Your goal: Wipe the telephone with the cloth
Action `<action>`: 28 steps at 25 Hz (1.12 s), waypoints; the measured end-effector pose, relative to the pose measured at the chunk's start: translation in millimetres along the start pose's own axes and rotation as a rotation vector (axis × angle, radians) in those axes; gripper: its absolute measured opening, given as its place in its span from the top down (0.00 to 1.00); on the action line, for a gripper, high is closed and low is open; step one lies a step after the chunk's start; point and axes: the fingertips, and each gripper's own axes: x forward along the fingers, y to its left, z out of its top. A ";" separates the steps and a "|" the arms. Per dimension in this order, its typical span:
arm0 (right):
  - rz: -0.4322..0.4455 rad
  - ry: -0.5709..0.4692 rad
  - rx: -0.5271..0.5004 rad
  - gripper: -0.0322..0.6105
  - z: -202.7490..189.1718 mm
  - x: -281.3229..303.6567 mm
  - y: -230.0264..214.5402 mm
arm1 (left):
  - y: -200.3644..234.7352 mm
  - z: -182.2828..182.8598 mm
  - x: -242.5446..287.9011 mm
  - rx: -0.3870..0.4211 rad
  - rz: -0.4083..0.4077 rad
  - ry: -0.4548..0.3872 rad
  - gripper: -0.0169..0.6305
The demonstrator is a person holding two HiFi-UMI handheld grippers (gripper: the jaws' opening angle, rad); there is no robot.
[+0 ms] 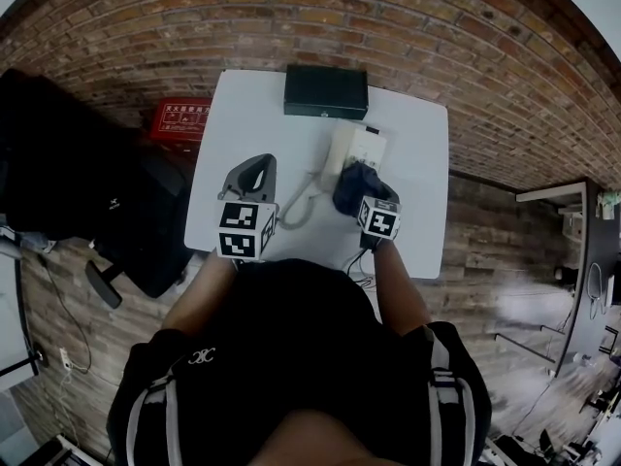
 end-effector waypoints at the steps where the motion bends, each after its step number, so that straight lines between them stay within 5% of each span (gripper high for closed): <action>1: -0.013 -0.001 0.004 0.92 6.6 3.3 -6.1 | 1.2 0.0 -0.2 0.001 0.006 0.002 0.98; 18: -0.093 -0.019 -0.023 0.92 96.0 64.3 -58.9 | 21.4 1.6 -1.8 -0.012 0.103 0.013 0.98; 28: -0.050 -0.006 -0.237 0.92 106.3 83.4 -1.9 | 25.2 -1.9 1.1 -0.029 0.119 0.020 0.98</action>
